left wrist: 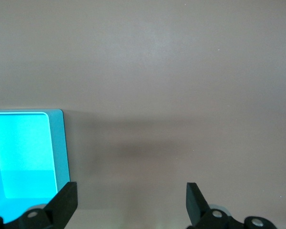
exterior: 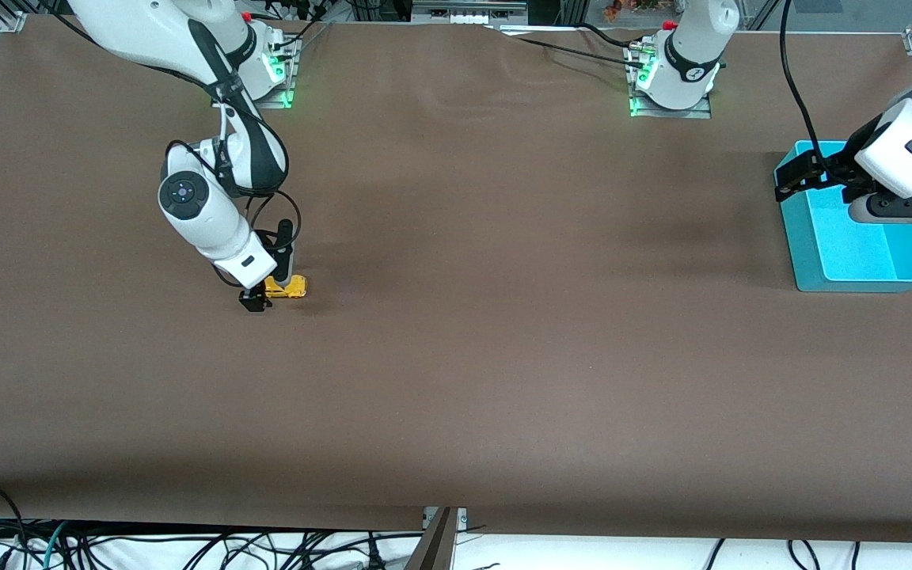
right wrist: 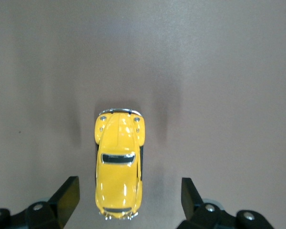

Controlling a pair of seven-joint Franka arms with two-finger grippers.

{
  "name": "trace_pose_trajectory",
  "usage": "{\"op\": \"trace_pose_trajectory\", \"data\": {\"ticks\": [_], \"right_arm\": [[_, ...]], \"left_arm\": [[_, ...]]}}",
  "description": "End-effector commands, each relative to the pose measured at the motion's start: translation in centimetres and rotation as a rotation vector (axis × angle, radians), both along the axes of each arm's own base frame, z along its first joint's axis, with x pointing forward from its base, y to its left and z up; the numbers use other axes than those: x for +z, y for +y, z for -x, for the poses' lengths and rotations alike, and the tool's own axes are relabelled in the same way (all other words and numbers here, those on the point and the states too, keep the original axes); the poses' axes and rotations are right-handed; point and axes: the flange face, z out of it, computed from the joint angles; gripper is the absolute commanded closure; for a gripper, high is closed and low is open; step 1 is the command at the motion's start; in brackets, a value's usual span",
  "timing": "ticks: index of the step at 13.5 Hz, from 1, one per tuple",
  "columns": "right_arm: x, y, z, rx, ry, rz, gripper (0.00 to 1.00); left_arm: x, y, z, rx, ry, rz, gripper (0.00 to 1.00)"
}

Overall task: Wind and store yellow beetle car
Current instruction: 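Grip the yellow car with the right gripper and drag it backward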

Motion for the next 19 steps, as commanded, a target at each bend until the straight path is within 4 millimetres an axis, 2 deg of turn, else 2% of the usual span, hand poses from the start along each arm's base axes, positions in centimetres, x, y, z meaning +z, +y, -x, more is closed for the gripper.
{"op": "trace_pose_trajectory", "data": {"ticks": [1, 4, 6, 7, 9, 10, 13, 14, 19], "right_arm": [[-0.2, 0.1, 0.2, 0.019, -0.015, -0.002, 0.06], [-0.4, 0.0, 0.2, 0.021, -0.010, 0.000, 0.19], [-0.6, 0.0, 0.3, 0.021, -0.007, 0.001, 0.20], [-0.5, 0.0, 0.2, 0.028, -0.010, 0.001, 0.26], [-0.5, 0.0, 0.2, 0.063, -0.011, 0.004, 0.39], [-0.5, 0.0, 0.2, 0.065, -0.011, 0.004, 0.52], [-0.8, -0.1, 0.2, 0.065, -0.007, 0.005, 0.69], [-0.8, 0.0, 0.3, 0.068, -0.007, 0.006, 0.73], [-1.2, -0.8, 0.1, 0.055, 0.004, 0.009, 0.73]], "left_arm": [[0.5, 0.2, 0.1, 0.000, 0.007, 0.019, 0.00], [0.4, 0.2, 0.1, 0.000, 0.010, 0.019, 0.00], [0.4, 0.2, 0.1, 0.000, 0.010, 0.019, 0.00], [0.4, 0.2, 0.1, 0.000, 0.009, 0.019, 0.00], [0.4, 0.1, 0.1, -0.002, 0.009, 0.019, 0.00], [0.4, 0.1, 0.1, -0.002, 0.009, 0.019, 0.00], [0.5, -0.2, 0.1, -0.004, 0.007, 0.018, 0.00], [0.5, -0.2, 0.1, -0.004, 0.008, 0.018, 0.00], [0.8, -0.3, 0.1, -0.004, 0.003, 0.018, 0.00]]}}
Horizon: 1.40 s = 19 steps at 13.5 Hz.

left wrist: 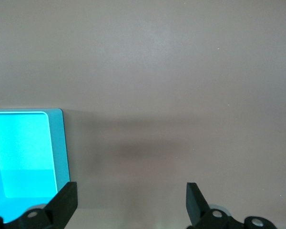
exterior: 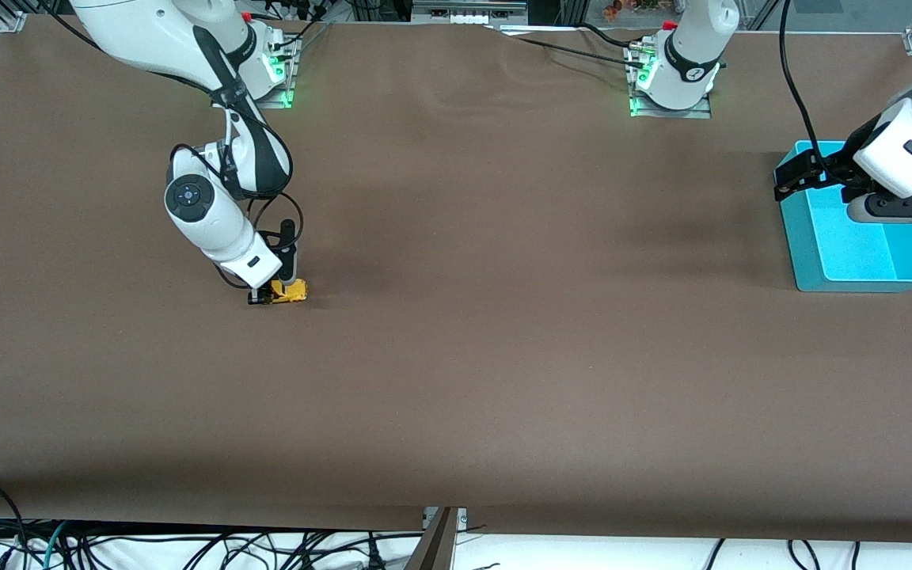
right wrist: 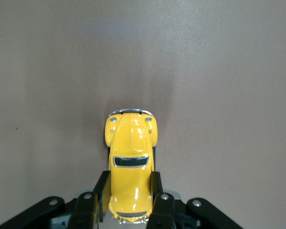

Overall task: Wind and store yellow beetle car
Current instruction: 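Grip the yellow car with the right gripper and drag it backward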

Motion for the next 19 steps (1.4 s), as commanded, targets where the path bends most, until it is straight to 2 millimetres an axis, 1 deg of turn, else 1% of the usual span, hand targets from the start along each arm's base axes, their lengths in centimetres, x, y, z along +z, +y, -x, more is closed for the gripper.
{"op": "trace_pose_trajectory", "data": {"ticks": [1, 5, 6, 8, 10, 12, 16, 17, 18, 19], "right_arm": [[-0.5, -1.6, -0.2, -0.006, 0.002, 0.004, 0.73], [-0.6, -6.5, -1.2, -0.002, 0.007, 0.013, 0.73], [-0.6, -7.9, -1.4, 0.009, 0.009, 0.016, 0.73], [-0.5, -11.6, -1.8, 0.019, 0.010, 0.021, 0.73], [-0.5, -14.3, -1.9, 0.029, 0.011, 0.025, 0.72], [-0.5, -15.7, -1.9, 0.013, 0.011, 0.026, 0.72], [-0.4, -16.6, -2.0, -0.010, 0.010, 0.022, 0.72], [-0.3, -16.6, -2.0, -0.015, 0.008, 0.022, 0.66], [-0.2, -16.5, -2.1, -0.016, 0.007, 0.020, 0.29], [0.4, -16.5, -2.5, -0.016, 0.004, 0.020, 0.00]], "left_arm": [[0.8, -0.2, 0.1, 0.000, 0.000, 0.018, 0.00], [0.9, -0.2, 0.1, 0.000, -0.002, 0.018, 0.00], [0.9, -0.2, 0.1, 0.000, -0.002, 0.018, 0.00], [0.9, -0.2, 0.1, 0.000, -0.002, 0.018, 0.00], [0.9, -0.2, 0.1, 0.000, -0.002, 0.018, 0.00], [0.9, -0.2, 0.1, 0.000, -0.002, 0.020, 0.00], [0.9, -0.2, 0.1, 0.000, -0.002, 0.020, 0.00], [0.9, -0.2, 0.1, 0.000, -0.002, 0.020, 0.00], [0.9, -0.2, 0.1, 0.000, -0.002, 0.020, 0.00], [0.9, -0.2, 0.1, 0.000, -0.002, 0.020, 0.00]]}}
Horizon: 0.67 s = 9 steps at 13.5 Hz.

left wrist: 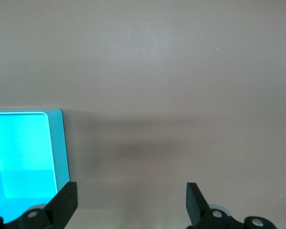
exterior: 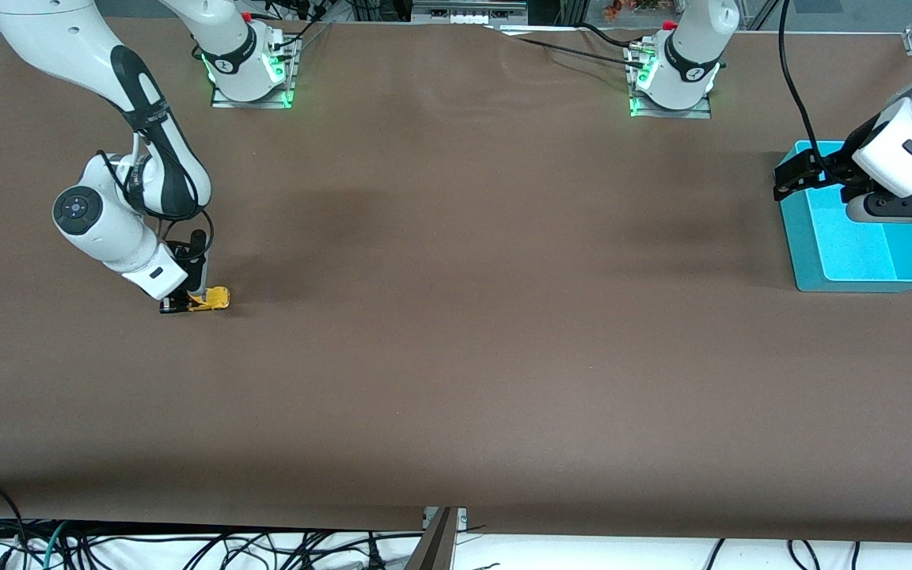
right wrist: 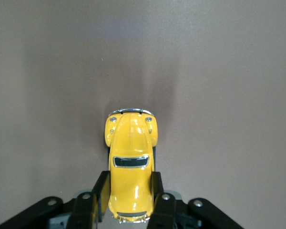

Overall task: Wind and store yellow beetle car
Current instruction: 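Open the right gripper and lift it away, releasing the car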

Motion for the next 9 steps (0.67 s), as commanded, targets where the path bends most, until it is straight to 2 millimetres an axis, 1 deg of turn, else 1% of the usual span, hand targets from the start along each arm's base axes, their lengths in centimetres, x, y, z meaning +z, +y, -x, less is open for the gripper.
{"op": "trace_pose_trajectory", "data": {"ticks": [1, 5, 6, 9], "right_arm": [[0.9, -0.4, -0.8, -0.005, 0.012, -0.006, 0.00], [4.6, -0.3, -2.5, -0.005, 0.044, -0.011, 0.00], [5.3, -0.3, -2.9, -0.004, 0.055, -0.011, 0.00], [6.1, -0.3, -3.5, -0.007, 0.058, -0.012, 0.00]], "left_arm": [[0.9, -0.1, 0.1, 0.001, 0.000, 0.018, 0.00], [0.8, -0.1, 0.1, 0.001, 0.000, 0.020, 0.00], [0.8, -0.1, 0.1, 0.001, 0.001, 0.020, 0.00], [0.8, -0.1, 0.1, 0.001, 0.000, 0.020, 0.00]]}}
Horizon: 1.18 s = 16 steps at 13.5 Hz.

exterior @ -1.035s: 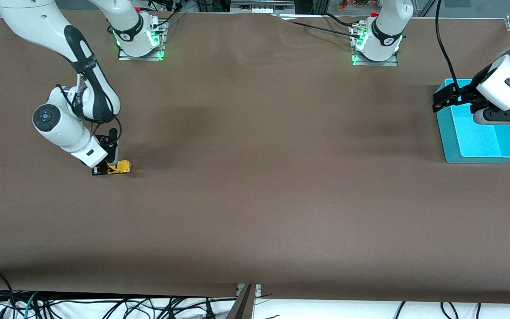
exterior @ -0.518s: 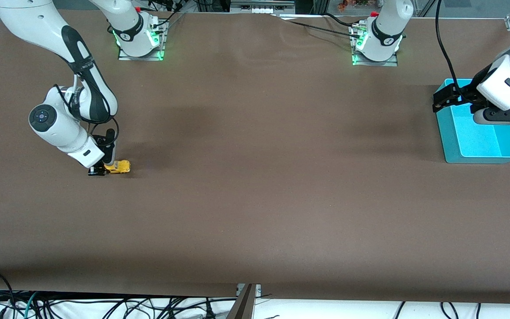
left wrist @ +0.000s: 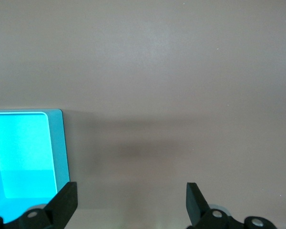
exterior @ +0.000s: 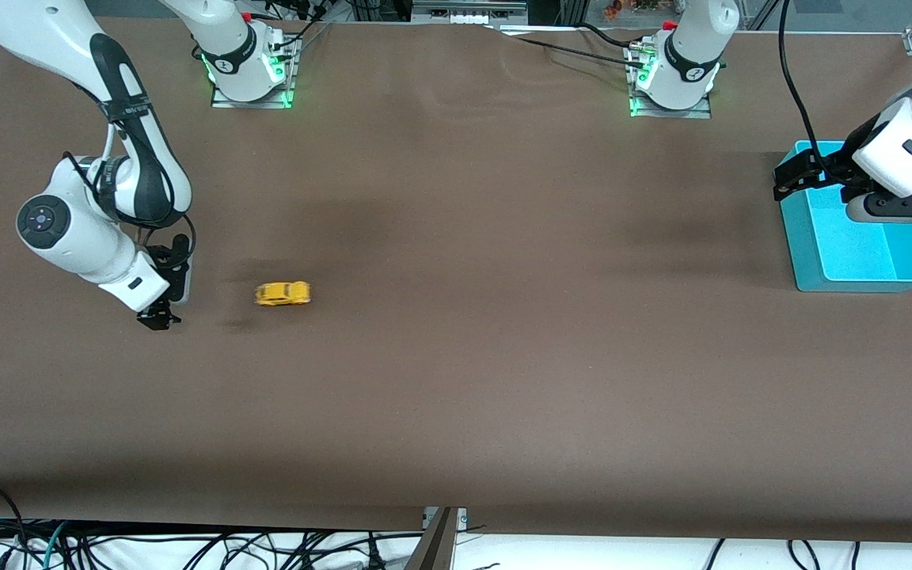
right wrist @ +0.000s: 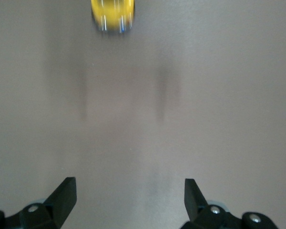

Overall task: Wind and store yellow beetle car
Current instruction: 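Open the right gripper and lift it away, releasing the car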

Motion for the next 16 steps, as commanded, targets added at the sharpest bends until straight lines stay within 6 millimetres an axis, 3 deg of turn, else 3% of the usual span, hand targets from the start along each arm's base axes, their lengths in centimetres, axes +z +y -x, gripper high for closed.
{"op": "trace_pose_trajectory", "data": {"ticks": [1, 11, 16], "right_arm": [[0.9, -0.1, -0.2, 0.000, 0.007, -0.007, 0.00], [1.8, 0.0, -0.7, -0.003, 0.015, -0.009, 0.00], [7.0, -0.3, -3.3, -0.044, 0.050, -0.049, 0.00]], "left_arm": [[0.7, -0.1, 0.1, 0.001, 0.001, 0.020, 0.00], [0.8, 0.0, 0.1, 0.003, 0.001, 0.018, 0.00], [0.5, -0.1, 0.0, -0.001, 0.004, 0.015, 0.00]]}}
